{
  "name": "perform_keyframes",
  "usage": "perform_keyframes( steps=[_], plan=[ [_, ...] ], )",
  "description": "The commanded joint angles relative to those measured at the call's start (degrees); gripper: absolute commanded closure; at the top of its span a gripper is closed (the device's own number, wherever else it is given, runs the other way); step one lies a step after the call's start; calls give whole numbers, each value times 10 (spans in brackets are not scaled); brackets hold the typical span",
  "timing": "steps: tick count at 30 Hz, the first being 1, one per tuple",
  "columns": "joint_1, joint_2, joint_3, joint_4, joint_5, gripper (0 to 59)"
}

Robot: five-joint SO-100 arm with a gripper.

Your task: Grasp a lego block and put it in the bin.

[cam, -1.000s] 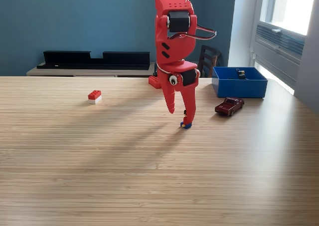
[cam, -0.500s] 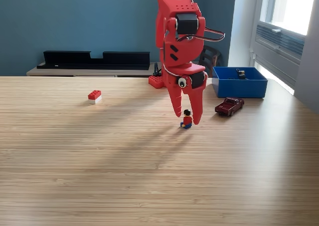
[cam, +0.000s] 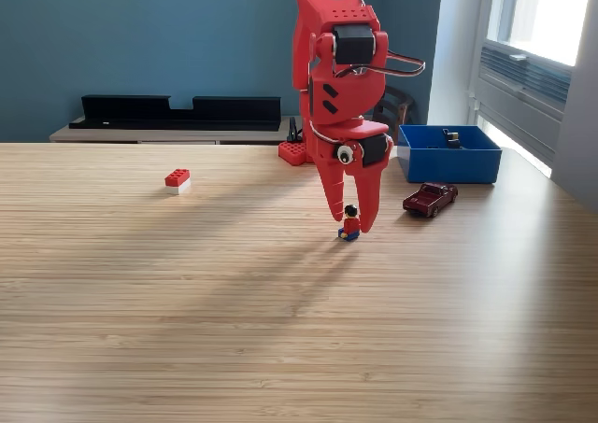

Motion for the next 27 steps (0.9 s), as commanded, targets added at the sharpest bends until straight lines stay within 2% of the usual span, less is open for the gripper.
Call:
perform_keyframes(
  steps=[1,9,23,27],
  plan=[
    [-4,9,-31,-11,3,425],
    [-4,9,-30,-18,4,453],
    [-11,9,-25,-24,5,455],
    [-14,9,-25,-25,8,485]
  ],
)
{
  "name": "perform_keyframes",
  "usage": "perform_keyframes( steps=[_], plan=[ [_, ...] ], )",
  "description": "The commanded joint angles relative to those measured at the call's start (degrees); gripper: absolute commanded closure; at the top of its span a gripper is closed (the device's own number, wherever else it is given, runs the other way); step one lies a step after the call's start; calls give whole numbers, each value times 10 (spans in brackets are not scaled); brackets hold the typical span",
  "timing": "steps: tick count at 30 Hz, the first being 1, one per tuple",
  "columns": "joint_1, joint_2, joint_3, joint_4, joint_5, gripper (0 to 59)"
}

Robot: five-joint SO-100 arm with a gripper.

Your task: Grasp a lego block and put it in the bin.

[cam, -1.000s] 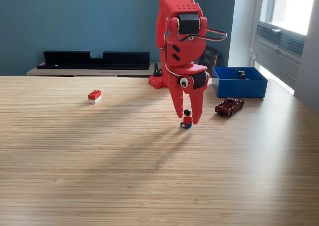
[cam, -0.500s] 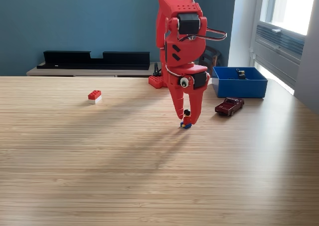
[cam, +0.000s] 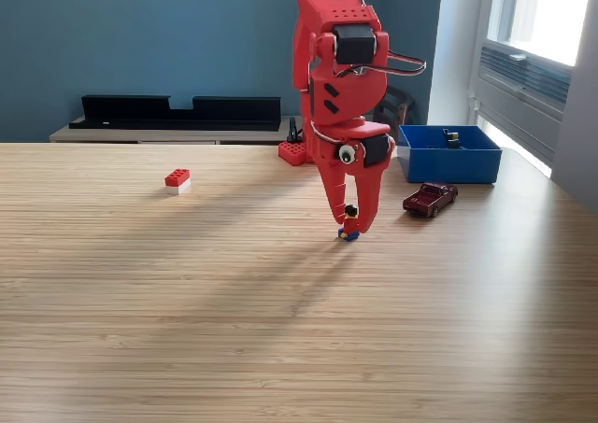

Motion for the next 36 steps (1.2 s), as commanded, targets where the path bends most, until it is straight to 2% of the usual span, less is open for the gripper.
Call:
perform_keyframes(
  steps=[1,11,18,22,26,32,36],
  plan=[
    [-6,9,-25,-5,9,497],
    [-6,9,-24,-6,16,586],
    [-4,10,-43,-3,41,586],
    [-2,13,-84,19,69,586],
    [1,17,-164,68,112,586],
    [-6,18,-327,181,189,586],
    [-42,18,-395,254,224,586]
  ],
)
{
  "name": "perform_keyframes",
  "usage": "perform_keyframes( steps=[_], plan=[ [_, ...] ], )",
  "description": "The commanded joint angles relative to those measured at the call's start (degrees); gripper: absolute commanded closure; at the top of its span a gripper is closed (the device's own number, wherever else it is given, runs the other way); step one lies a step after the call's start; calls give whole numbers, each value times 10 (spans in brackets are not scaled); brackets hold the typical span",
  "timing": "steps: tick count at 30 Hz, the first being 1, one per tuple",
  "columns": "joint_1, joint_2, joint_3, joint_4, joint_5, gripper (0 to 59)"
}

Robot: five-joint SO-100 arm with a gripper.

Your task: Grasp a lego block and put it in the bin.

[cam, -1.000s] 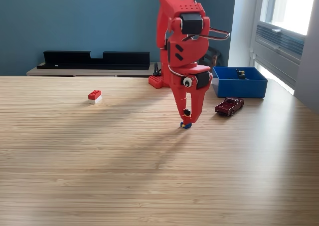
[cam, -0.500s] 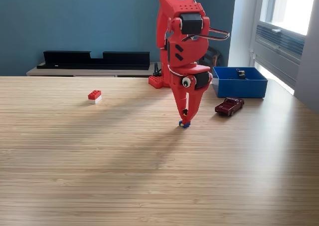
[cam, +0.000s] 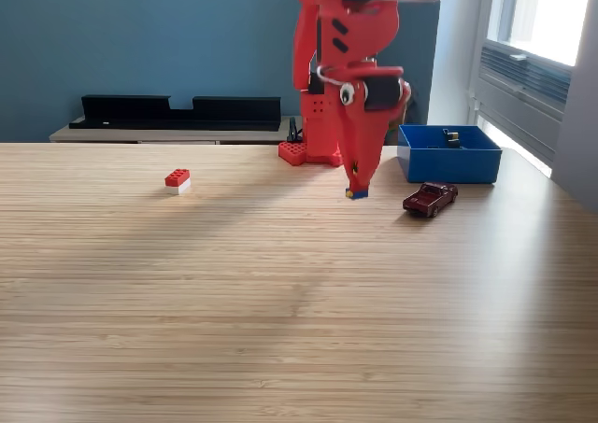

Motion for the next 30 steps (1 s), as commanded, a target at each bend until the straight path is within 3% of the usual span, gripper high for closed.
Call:
perform_keyframes(
  steps=[1,15,30],
  plan=[
    [-50,20,-121,75,42,586],
    [-325,21,-106,166,100,586],
    [-670,21,-63,174,77,586]
  ],
)
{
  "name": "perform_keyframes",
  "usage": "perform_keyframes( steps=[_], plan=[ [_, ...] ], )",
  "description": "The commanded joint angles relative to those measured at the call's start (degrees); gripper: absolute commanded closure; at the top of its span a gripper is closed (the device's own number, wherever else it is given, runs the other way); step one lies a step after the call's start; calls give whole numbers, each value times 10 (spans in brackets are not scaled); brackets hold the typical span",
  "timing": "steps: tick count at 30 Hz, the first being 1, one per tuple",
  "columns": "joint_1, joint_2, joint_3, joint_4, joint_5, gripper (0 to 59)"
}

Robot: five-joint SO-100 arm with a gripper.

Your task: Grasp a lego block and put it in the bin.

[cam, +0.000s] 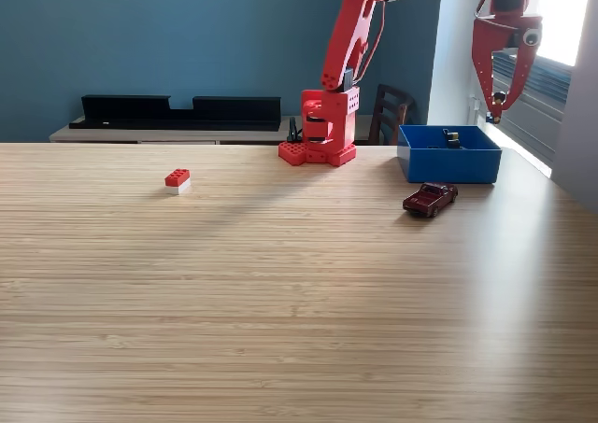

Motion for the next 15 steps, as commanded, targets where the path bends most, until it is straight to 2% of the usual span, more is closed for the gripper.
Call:
perform_keyframes(
  steps=[1,9,15],
  plan=[
    [-77,20,18,7,-15,586],
    [-119,20,82,14,-40,586],
    [-122,20,87,16,-53,586]
  ],
)
